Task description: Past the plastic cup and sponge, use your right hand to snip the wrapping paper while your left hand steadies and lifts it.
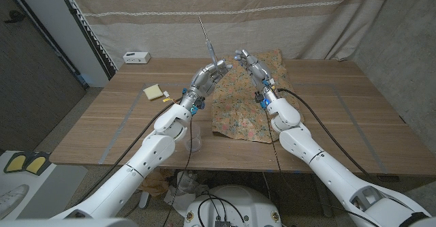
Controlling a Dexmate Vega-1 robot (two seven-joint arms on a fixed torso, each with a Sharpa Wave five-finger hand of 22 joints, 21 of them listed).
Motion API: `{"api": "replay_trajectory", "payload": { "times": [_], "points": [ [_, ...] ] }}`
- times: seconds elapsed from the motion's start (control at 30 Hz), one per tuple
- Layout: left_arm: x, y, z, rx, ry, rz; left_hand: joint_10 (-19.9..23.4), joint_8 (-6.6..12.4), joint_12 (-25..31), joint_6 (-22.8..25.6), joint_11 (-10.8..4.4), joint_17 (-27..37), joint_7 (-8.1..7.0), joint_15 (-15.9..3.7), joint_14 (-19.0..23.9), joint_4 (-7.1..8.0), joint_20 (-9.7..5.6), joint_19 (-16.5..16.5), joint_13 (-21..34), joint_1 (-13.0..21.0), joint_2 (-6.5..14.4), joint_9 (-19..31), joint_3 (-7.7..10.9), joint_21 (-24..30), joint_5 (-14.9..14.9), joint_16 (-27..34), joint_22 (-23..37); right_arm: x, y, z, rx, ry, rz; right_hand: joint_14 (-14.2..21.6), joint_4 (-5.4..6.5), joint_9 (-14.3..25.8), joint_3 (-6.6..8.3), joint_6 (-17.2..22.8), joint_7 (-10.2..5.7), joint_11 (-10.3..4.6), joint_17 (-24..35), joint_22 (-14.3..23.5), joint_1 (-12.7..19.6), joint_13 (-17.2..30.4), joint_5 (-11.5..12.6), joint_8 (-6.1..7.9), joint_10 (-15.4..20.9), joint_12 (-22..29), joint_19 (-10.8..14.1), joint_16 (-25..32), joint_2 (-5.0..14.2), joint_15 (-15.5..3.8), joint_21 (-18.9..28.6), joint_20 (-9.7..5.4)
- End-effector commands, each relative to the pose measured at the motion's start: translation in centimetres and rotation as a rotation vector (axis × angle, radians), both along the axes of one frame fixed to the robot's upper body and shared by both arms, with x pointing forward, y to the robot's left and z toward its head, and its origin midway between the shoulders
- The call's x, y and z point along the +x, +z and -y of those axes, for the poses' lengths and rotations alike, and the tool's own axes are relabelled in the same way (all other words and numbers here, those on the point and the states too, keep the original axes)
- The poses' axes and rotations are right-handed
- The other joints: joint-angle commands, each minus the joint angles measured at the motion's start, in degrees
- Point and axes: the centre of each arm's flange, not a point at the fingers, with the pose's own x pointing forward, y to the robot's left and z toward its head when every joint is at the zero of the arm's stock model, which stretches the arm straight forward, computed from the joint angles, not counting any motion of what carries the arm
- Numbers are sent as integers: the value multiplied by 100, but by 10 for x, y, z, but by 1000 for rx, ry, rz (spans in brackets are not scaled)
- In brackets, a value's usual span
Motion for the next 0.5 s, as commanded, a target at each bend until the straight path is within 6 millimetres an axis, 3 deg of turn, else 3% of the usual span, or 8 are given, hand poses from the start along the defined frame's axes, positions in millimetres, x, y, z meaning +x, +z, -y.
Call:
{"api": "replay_trajectory", "payload": {
  "times": [0.03, 0.17, 0.27, 0.5],
  "points": [
    [4, 7, -1, 34, -61, 77, -356, -248, -433, -45, 8, -103, -250, -914, -357, 144, 9, -107, -394, -205, -167, -332, 297, -17, 14, -358, -2, 4, 1, 2, -7, -6, -9, 23, -31, 13, -9, -16, -29, -53, 13, 6, 72, -4, 30, -8, 13, -30, 1, 25, 30, -876, 42, -14],
    [6, 7, 0, 42, -86, 101, -663, -440, -920, -294, 10, -222, -417, -890, -650, 132, 38, -189, -873, -433, -225, -533, 256, -12, 24, -648, -17, 5, 1, 3, -7, -8, -13, 22, -52, 11, 0, -4, -39, -57, 6, 6, 90, -21, 31, -6, 16, -49, 7, 32, 36, -876, 45, -14],
    [7, 8, 1, 44, -96, 110, -770, -553, -1124, -495, 7, -282, -433, -905, -747, 118, 38, -216, -1067, -523, -232, -578, 226, -7, 33, -736, -26, 5, 1, 3, -11, -8, -13, 27, -72, 10, 6, -13, -42, -59, 1, 5, 108, -35, 33, -13, 27, -62, 11, 39, 36, -879, 47, -16],
    [8, 9, 2, 56, -111, 135, -859, -613, -1450, -515, 10, -424, -275, -903, -989, 49, 62, -254, -1369, -424, -173, -624, 319, -2, 37, -843, -42, 6, 2, 4, -13, -9, -17, 29, -107, 8, 19, 7, -49, -74, -9, 4, 139, -60, 38, -9, 29, -92, 9, 49, 39, -893, 48, -12]
  ]
}}
